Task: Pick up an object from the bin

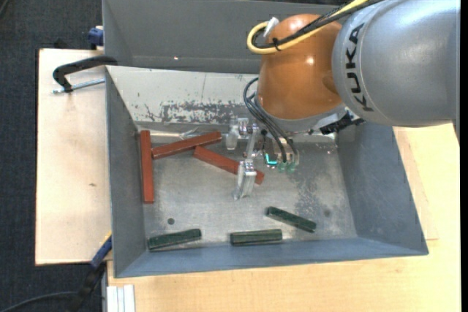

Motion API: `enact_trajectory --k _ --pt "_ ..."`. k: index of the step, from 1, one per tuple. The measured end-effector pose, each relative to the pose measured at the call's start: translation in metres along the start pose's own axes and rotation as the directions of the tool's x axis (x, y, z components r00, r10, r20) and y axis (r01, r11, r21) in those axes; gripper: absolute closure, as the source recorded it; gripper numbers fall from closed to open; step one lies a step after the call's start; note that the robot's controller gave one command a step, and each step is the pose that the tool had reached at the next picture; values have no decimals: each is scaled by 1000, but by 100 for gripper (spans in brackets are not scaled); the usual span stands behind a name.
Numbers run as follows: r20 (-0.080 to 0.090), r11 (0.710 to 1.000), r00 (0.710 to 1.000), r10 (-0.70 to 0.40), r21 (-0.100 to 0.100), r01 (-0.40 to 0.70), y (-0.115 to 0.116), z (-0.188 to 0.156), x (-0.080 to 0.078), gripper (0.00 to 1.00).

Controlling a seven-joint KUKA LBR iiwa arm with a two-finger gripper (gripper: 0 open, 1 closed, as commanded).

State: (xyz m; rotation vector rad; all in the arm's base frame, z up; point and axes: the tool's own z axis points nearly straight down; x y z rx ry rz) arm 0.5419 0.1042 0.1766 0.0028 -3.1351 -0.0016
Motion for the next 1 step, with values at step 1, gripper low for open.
enact_trajectory --k 1 --pt "-1 997 997 80 3 -80 -75 104 5 0"
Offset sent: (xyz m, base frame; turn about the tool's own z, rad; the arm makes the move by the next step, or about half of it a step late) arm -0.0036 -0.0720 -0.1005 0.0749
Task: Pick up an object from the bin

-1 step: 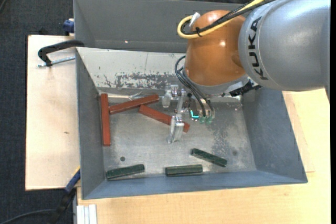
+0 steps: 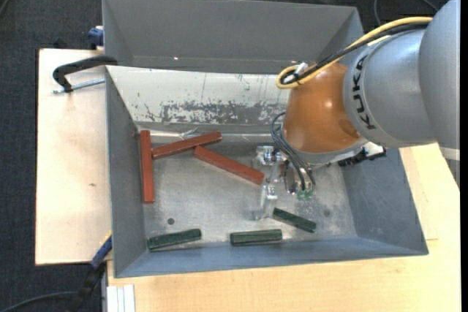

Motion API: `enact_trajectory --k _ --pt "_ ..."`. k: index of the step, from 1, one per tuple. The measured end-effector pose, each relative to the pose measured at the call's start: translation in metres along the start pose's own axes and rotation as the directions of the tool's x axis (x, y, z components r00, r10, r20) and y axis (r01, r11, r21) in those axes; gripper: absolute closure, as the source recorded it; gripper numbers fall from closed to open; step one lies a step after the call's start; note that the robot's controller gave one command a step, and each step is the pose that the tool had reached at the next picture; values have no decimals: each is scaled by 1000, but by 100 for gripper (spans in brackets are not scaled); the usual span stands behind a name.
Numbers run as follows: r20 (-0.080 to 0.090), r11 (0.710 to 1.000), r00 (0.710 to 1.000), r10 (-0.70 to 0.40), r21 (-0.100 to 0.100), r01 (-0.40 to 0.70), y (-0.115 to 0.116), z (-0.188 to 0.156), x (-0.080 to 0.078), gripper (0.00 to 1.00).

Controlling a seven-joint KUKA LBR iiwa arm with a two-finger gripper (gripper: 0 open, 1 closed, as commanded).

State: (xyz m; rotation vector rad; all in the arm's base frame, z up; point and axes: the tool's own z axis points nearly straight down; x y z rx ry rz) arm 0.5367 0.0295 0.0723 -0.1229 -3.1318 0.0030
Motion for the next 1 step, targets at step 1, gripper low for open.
enact_trajectory --k 1 --pt "9 1000 1000 -5 -4 5 4 -5 -2 100"
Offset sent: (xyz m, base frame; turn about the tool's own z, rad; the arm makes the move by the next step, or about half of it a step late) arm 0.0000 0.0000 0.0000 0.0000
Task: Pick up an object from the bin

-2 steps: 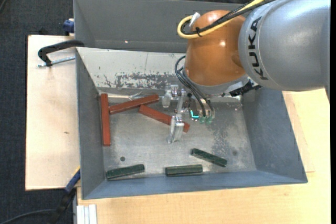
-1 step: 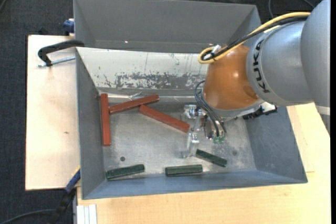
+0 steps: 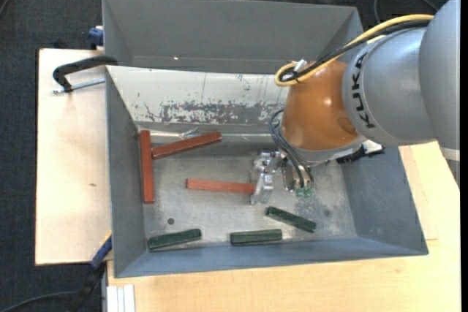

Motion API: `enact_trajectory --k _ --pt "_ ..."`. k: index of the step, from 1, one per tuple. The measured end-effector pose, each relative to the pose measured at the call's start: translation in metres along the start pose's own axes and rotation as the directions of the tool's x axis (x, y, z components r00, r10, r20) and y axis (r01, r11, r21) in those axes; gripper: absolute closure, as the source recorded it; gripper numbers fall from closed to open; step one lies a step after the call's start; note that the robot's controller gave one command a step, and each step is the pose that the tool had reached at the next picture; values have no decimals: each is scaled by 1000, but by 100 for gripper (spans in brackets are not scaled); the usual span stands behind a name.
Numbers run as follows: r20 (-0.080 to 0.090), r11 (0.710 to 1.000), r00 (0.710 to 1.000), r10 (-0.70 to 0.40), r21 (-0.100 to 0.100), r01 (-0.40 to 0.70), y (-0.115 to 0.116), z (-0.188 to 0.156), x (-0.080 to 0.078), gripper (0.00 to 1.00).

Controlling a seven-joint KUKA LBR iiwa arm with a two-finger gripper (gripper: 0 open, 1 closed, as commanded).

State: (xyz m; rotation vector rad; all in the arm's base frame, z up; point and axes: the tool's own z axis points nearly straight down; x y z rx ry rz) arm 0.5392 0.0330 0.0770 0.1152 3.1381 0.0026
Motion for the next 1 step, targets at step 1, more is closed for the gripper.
enact_trajectory --k 1 --pt "13 1000 1000 9 -2 -9 13 -134 0 100"
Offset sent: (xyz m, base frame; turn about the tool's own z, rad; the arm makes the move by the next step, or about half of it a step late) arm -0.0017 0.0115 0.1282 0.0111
